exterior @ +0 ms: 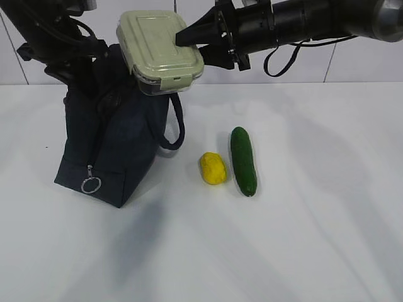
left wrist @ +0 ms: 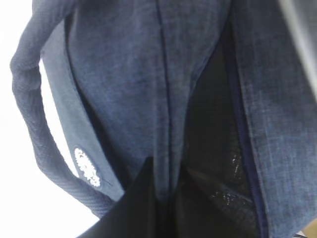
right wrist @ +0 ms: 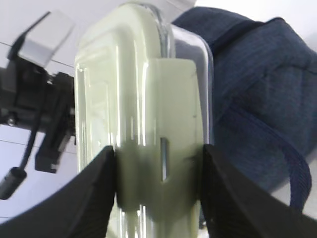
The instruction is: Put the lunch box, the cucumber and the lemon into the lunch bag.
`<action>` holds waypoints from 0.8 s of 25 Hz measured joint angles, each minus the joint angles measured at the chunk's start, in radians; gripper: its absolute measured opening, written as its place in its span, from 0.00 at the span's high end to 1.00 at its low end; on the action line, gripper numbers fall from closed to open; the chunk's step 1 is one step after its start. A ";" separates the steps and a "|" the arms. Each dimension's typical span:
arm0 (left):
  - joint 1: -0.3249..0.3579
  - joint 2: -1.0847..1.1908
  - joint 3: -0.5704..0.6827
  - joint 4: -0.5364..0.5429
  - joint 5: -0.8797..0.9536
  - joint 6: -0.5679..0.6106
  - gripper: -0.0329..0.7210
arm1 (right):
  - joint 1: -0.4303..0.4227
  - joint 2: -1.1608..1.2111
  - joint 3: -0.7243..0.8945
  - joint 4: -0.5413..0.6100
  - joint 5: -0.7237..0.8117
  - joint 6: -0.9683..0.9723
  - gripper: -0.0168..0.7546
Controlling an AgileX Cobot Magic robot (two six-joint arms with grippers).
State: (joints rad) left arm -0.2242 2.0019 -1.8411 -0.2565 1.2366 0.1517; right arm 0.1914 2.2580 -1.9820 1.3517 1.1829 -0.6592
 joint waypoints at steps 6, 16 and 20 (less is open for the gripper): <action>0.000 0.000 0.000 -0.008 0.000 0.001 0.95 | 0.021 0.005 -0.002 -0.007 0.001 0.007 0.47; 0.000 0.000 0.000 -0.008 0.000 0.001 0.95 | 0.057 0.073 -0.002 -0.074 0.012 0.015 0.47; -0.004 0.000 0.000 -0.012 0.000 0.001 0.95 | 0.057 0.074 -0.002 -0.164 0.012 0.033 0.47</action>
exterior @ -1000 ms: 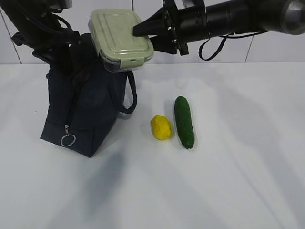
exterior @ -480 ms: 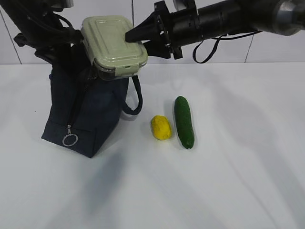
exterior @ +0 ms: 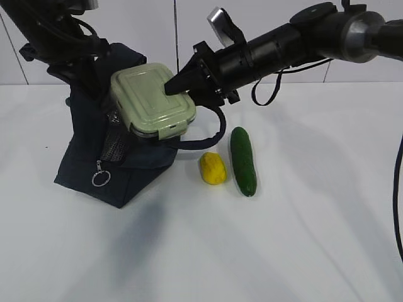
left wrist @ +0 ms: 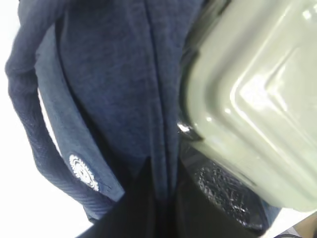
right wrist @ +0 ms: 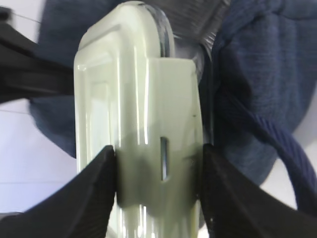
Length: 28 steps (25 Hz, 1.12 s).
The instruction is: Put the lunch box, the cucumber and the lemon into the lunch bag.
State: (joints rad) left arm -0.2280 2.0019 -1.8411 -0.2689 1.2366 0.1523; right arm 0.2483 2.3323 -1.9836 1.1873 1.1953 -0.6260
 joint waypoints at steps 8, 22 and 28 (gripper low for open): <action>0.000 0.000 0.000 -0.010 0.000 0.000 0.95 | 0.000 0.068 -0.001 -0.021 0.002 0.025 0.47; -0.001 0.000 0.000 -0.046 0.000 0.000 0.95 | 0.043 0.160 -0.004 0.213 -0.021 -0.024 0.47; -0.001 0.000 0.000 -0.061 0.000 0.000 0.95 | 0.060 0.160 -0.004 0.253 -0.076 -0.044 0.47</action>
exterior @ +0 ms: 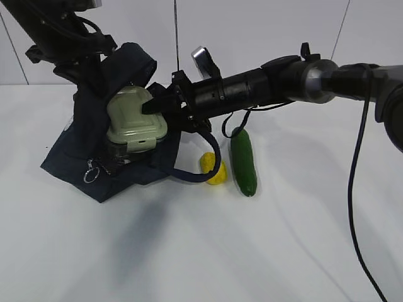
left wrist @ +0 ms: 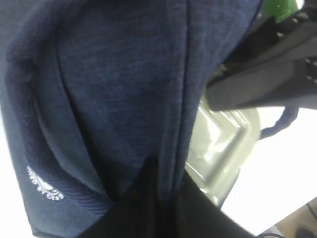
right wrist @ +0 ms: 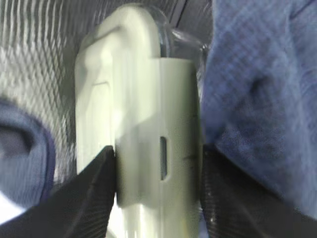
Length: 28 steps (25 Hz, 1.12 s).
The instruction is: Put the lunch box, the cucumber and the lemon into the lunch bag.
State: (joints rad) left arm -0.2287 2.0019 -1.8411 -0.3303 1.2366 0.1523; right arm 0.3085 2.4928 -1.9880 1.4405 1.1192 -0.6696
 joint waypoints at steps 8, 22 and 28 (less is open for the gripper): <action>0.000 0.000 0.000 -0.044 0.000 0.000 0.95 | 0.029 0.000 0.000 0.030 -0.127 -0.029 0.47; 0.000 0.000 0.000 -0.084 0.000 -0.002 0.95 | 0.122 0.004 0.000 0.003 -0.322 -0.072 0.47; 0.000 0.001 0.000 -0.091 0.000 -0.002 0.95 | 0.122 0.059 0.000 0.016 -0.326 -0.063 0.47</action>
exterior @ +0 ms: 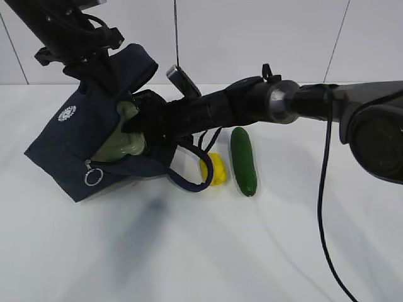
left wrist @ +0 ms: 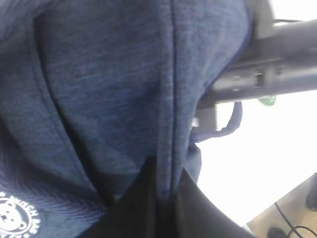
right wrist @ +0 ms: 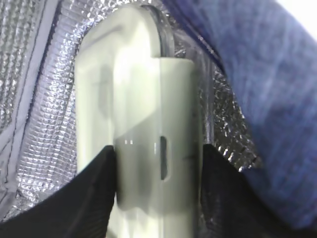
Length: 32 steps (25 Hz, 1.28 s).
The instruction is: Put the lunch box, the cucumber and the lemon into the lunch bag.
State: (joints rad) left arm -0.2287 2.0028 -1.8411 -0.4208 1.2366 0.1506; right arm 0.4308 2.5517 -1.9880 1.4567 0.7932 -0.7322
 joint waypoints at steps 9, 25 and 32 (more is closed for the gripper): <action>0.000 0.000 0.000 -0.002 0.000 0.000 0.95 | 0.000 0.013 0.000 0.005 0.002 0.004 0.46; 0.000 0.000 0.000 0.005 0.000 0.000 0.95 | -0.095 -0.034 -0.003 -0.013 0.153 0.011 0.33; 0.000 0.000 0.000 0.012 0.000 0.000 0.95 | -0.195 -0.145 -0.003 -0.164 0.185 0.088 0.33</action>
State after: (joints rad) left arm -0.2287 2.0028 -1.8411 -0.4083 1.2366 0.1506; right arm 0.2357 2.4064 -1.9912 1.2932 0.9783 -0.6446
